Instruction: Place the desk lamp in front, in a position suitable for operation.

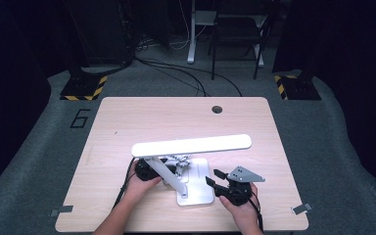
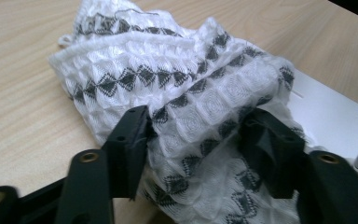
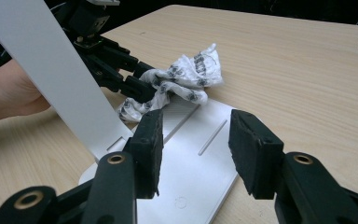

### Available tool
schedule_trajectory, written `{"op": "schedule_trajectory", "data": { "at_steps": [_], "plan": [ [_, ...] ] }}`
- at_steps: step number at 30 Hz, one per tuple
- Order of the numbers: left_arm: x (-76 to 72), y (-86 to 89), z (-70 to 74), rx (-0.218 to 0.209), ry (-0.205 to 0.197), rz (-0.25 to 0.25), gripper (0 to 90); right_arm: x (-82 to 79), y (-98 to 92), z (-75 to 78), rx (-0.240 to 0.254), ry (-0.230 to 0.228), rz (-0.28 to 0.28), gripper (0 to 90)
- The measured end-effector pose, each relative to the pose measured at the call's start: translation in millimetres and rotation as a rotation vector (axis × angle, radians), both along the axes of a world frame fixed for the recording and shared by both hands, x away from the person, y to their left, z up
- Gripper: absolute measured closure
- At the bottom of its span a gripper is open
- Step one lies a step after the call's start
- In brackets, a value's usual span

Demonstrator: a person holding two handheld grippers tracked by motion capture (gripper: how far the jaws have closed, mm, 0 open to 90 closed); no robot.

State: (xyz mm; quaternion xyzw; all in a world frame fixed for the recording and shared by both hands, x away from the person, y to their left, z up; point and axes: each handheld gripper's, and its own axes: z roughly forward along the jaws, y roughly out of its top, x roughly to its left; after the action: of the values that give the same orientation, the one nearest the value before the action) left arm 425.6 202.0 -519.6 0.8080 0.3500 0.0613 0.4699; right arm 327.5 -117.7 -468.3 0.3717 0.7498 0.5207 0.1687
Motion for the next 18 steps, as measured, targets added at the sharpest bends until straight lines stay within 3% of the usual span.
{"op": "schedule_trajectory", "data": {
  "at_steps": [7,11,15,18],
  "plan": [
    [-4.6,3.5,4.1,0.049,0.000,0.002,68.9,0.1,5.6,-0.8,0.000,0.000,0.025,53.4],
    [-5.9,9.7,6.9,0.080,-0.010,0.004,77.4,0.5,10.9,-0.7,-0.003,-0.004,0.039,49.2],
    [-11.6,17.6,12.1,0.067,-0.002,0.018,80.0,2.2,16.1,-0.5,-0.012,-0.009,0.075,47.1],
    [-19.8,27.0,18.9,0.032,-0.008,0.056,80.6,1.5,19.7,1.3,-0.011,-0.032,0.083,46.1]
  ]
}}
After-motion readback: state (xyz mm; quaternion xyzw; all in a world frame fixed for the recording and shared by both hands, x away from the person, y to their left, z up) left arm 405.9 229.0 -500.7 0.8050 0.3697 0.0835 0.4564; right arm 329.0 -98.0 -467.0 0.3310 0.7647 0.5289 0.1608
